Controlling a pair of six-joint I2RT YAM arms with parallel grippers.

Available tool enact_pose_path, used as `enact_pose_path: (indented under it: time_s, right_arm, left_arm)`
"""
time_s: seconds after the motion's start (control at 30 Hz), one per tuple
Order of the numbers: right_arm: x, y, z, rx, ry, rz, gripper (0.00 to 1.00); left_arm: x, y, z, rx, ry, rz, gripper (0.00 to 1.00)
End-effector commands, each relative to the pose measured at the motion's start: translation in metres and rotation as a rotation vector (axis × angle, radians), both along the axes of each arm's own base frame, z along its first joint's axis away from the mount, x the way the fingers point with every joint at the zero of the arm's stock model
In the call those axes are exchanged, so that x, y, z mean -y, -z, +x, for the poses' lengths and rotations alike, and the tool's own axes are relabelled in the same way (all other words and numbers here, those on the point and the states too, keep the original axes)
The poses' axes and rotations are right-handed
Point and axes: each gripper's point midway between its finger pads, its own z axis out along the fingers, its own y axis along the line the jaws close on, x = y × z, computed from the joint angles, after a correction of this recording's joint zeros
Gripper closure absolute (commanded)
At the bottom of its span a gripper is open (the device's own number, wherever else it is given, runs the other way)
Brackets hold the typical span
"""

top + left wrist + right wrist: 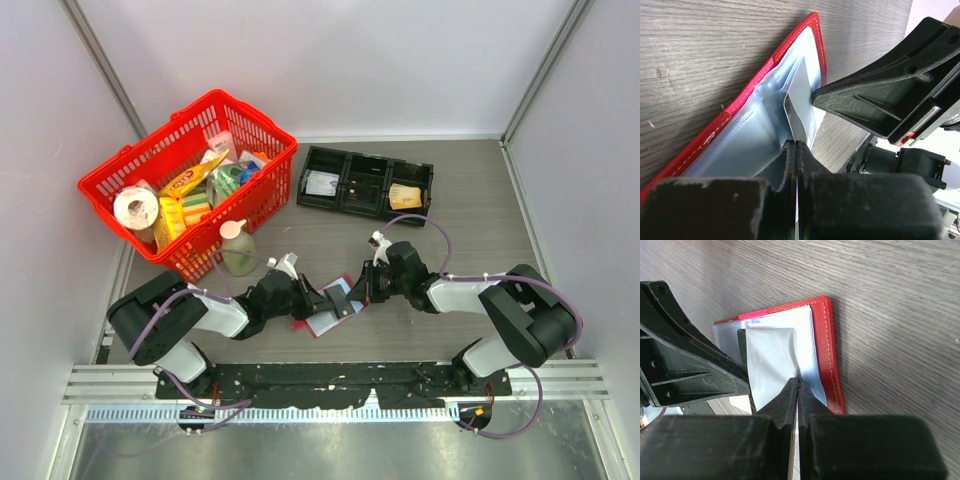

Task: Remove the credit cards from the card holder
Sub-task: Remove the credit card from the card holder.

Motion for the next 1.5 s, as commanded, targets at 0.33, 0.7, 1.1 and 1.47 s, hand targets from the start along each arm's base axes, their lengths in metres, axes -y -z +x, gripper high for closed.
enact_pose_path:
  time_s: [0.33,0.7,1.1,1.47]
  right_arm:
    - [0.019,0.024,-0.003,-0.053,0.044,-0.088,0.94]
    - [0.017,0.022,-0.002,-0.049,0.036,-0.081,0.94]
    - [0.016,0.021,-0.004,-0.059,0.028,-0.074,0.94]
    - [0.016,0.016,-0.001,-0.043,0.035,-0.078,0.94]
  left_arm:
    - [-0.018,0.002,-0.012,-0.04,-0.038,0.016,1.0]
    - [-0.034,0.007,-0.011,-0.041,-0.076,0.111,0.9]
    - [-0.025,0.013,-0.003,-0.061,-0.087,0.108,0.63]
    - [-0.04,0.007,-0.005,-0.049,-0.13,0.128,1.0]
